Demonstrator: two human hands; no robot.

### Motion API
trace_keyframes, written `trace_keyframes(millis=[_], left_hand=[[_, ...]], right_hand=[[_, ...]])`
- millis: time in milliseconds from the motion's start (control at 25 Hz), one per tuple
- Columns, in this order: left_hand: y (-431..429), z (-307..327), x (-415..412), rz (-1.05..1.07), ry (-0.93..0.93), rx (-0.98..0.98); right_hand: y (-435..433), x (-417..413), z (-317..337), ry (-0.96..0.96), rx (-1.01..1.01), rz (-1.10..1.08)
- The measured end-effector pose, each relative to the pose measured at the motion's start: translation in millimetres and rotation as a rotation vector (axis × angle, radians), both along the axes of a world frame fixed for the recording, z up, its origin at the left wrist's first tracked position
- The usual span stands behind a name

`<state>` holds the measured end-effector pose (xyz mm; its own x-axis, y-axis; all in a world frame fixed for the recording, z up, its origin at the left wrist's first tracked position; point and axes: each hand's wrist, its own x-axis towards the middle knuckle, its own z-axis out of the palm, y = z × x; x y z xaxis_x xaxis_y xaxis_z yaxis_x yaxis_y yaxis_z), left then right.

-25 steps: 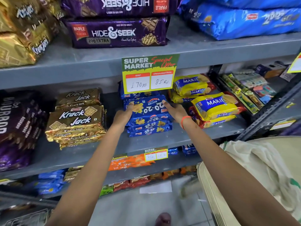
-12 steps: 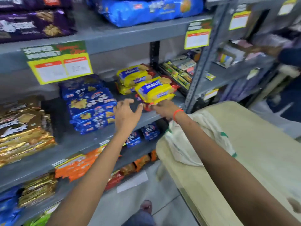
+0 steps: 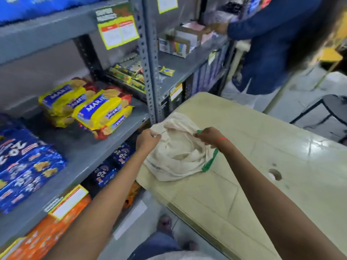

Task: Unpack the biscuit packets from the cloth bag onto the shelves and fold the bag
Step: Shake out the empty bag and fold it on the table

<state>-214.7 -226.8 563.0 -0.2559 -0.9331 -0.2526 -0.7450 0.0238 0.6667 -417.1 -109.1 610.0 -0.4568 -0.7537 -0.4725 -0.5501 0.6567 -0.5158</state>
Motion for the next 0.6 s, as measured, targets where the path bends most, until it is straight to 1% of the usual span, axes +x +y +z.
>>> trace_keyframes(millis=[80, 160, 320, 360, 400, 440, 480, 520, 560, 600], left_hand=[[-18.7, -15.6, -12.4, -0.026, -0.069, 0.041], [-35.4, -30.9, -19.8, -0.053, -0.151, 0.036], [-57.6, -58.9, -26.5, -0.113, -0.312, -0.071], [-60.9, -63.1, -26.5, -0.105, -0.325, -0.069], [-63.4, -66.4, -27.1, -0.108, -0.330, -0.078], [-64.9, -68.3, -27.6, -0.140, -0.328, -0.129], [-66.6, -70.0, -30.5, -0.208, -0.323, -0.227], [-69.2, -70.2, -36.3, -0.301, -0.309, -0.345], [-73.3, -70.3, -43.9, -0.410, -0.293, -0.437], [-79.0, -69.1, -51.9, -0.519, -0.285, -0.475]], right_hand=[[4.7, -12.4, -21.8, -0.046, 0.028, -0.092], [3.7, -17.3, -44.2, -0.049, 0.075, -0.124], [7.7, -20.1, -80.2, 0.111, 0.138, -0.244], [11.6, -19.4, -87.3, 0.106, 0.168, -0.271], [16.2, -17.3, -94.4, 0.023, 0.211, -0.299], [20.9, -11.7, -99.0, -0.134, 0.268, -0.336], [25.2, -2.9, -102.3, -0.331, 0.356, -0.380], [28.1, 7.9, -105.1, -0.507, 0.449, -0.410], [29.4, 20.6, -109.9, -0.640, 0.496, -0.427], [29.1, 33.6, -114.5, -0.725, 0.475, -0.453]])
